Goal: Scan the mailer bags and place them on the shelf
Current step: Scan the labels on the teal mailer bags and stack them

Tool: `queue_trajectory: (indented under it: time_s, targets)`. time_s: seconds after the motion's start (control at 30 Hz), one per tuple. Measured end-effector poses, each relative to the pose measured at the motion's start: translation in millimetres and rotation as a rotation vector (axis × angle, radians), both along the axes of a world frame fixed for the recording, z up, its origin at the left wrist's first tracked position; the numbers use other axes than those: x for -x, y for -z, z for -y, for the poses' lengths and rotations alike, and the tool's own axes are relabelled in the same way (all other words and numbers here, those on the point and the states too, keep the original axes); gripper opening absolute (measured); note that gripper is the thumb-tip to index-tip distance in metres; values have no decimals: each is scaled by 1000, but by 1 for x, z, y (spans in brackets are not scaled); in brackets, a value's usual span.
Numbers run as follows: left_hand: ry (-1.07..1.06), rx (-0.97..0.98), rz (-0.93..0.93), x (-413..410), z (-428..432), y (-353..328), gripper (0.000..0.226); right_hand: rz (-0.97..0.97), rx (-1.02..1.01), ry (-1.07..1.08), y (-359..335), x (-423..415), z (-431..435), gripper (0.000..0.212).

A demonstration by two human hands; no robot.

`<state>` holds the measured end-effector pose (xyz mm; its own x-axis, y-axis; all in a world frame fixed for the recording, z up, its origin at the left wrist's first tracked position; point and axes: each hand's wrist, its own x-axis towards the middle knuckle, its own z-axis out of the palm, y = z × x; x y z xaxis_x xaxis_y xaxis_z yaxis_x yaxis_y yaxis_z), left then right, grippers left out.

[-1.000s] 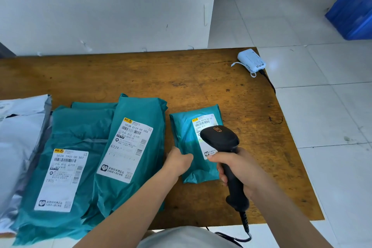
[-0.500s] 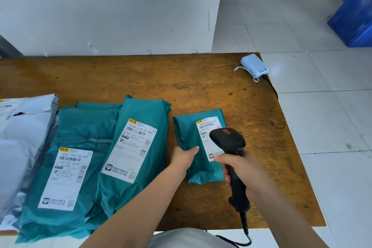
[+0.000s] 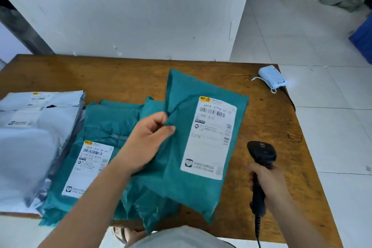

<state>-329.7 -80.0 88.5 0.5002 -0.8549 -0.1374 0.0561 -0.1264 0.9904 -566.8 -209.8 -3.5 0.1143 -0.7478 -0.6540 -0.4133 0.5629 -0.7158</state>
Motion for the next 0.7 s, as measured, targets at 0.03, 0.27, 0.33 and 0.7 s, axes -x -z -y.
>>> queue_trajectory:
  time_s: [0.03, 0.27, 0.33, 0.7]
  targets:
    - [-24, -11, -21, -16, -14, -7, 26, -25, 4, -40, 5, -3, 1, 17]
    - [-143, -305, 178, -81, -58, 33, 36, -291, 238, -318, 42, -33, -1, 20]
    - [-155, -400, 271, -82, -59, 50, 32, -362, 264, -384, 45, -38, 1, 23]
    - [-187, -369, -147, -60, -58, 50, 39, -584, 322, -579, 70, -50, -19, 87]
